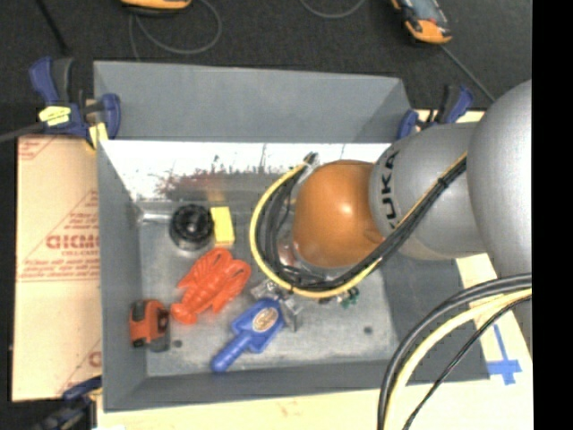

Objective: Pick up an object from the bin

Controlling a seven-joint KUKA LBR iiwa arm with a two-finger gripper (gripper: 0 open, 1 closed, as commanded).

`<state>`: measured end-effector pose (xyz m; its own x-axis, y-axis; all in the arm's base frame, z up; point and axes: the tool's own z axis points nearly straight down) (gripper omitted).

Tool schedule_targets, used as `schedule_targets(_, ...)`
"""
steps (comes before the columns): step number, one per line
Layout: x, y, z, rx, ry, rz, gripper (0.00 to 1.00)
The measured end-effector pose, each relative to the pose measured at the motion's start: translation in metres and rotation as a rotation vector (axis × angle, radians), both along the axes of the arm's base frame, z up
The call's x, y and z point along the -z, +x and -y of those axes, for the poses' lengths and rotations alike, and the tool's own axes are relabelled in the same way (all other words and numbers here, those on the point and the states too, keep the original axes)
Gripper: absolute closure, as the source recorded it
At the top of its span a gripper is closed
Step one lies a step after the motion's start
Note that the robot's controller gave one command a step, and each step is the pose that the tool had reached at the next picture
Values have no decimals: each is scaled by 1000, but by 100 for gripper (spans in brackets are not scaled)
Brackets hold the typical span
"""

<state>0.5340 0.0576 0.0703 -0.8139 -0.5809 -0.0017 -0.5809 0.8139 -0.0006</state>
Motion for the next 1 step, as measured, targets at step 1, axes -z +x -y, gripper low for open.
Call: schedule_targets(1, 0, 0, 0, 0, 0, 0, 100)
